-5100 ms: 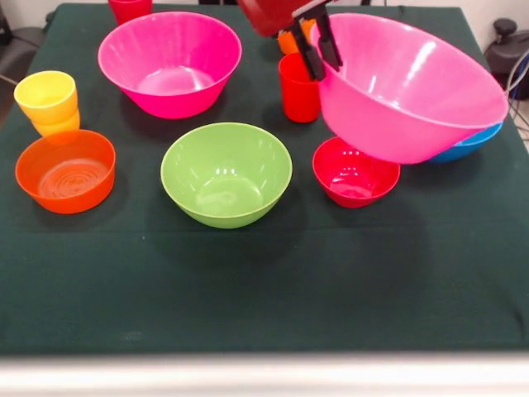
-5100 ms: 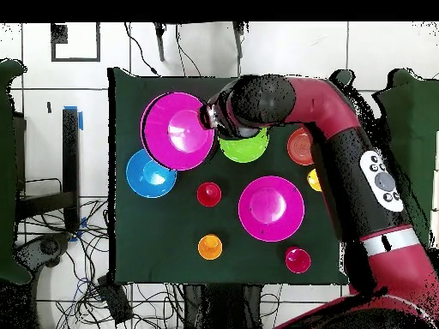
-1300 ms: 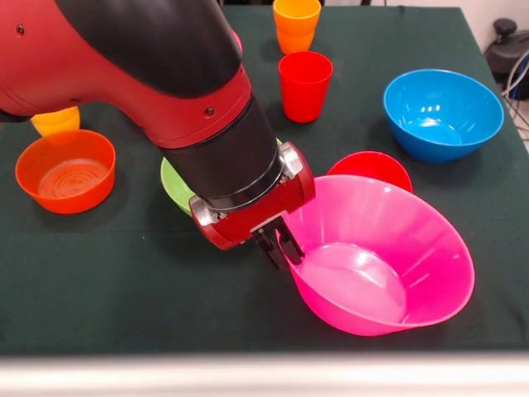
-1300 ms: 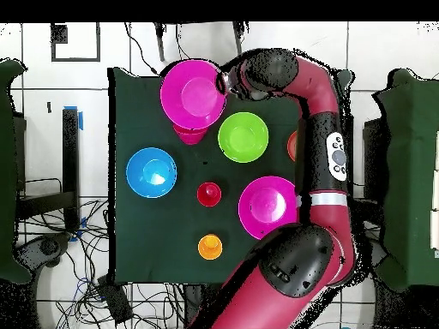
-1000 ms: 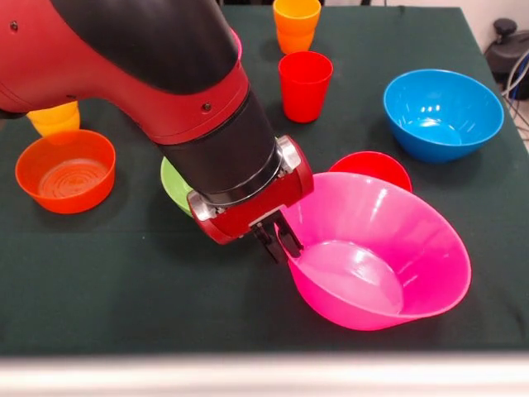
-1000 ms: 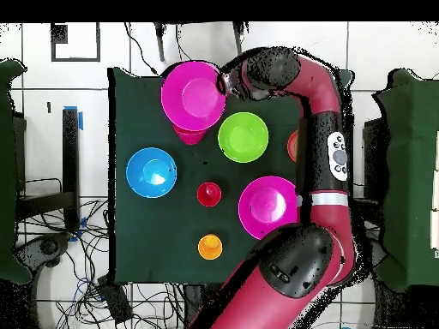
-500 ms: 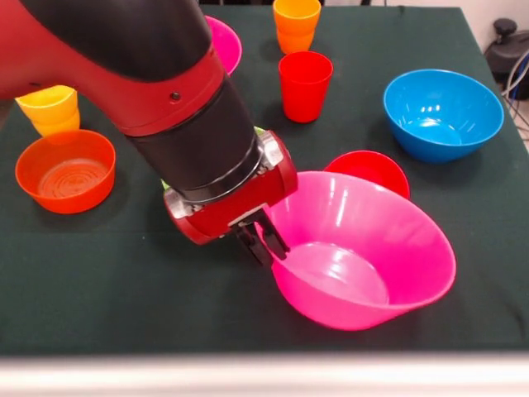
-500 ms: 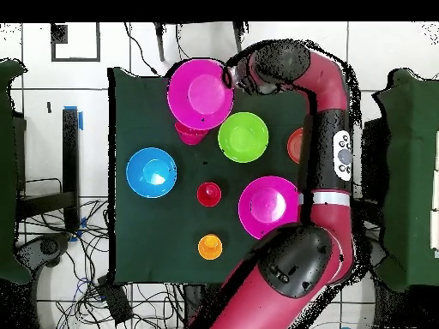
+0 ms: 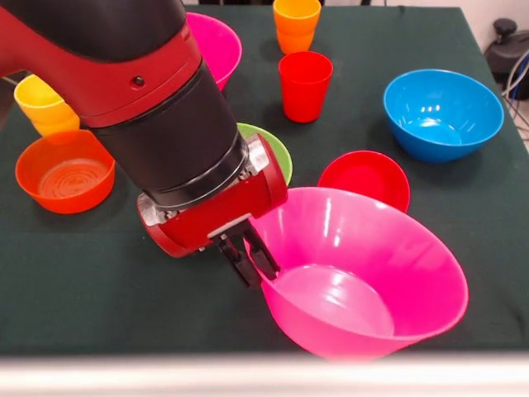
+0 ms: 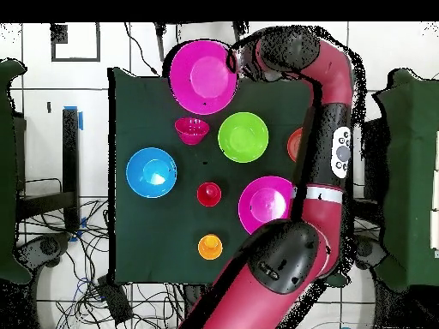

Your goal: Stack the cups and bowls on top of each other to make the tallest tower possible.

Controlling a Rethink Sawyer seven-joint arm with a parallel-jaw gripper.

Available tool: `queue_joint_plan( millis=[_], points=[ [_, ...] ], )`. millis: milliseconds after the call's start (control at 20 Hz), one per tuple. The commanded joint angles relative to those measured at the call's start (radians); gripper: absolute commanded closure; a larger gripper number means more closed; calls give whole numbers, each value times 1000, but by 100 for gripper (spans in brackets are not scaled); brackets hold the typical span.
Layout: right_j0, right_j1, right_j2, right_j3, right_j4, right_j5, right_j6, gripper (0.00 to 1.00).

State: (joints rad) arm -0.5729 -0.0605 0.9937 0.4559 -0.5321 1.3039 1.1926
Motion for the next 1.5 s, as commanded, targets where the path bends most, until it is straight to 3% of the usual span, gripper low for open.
queue_joint_plan(
  millis=[50, 300, 750, 1200, 1500],
  points=[
    [55, 32, 128, -149, -145, 180, -347, 100],
    [52, 38, 154, -149, -196, 186, -374, 100],
    [5, 18, 3, 35, -129, 81, -343, 100],
    [20, 28, 56, -65, -211, 72, -461, 100],
    [5, 36, 39, -46, -210, 51, -471, 100]
  ],
)
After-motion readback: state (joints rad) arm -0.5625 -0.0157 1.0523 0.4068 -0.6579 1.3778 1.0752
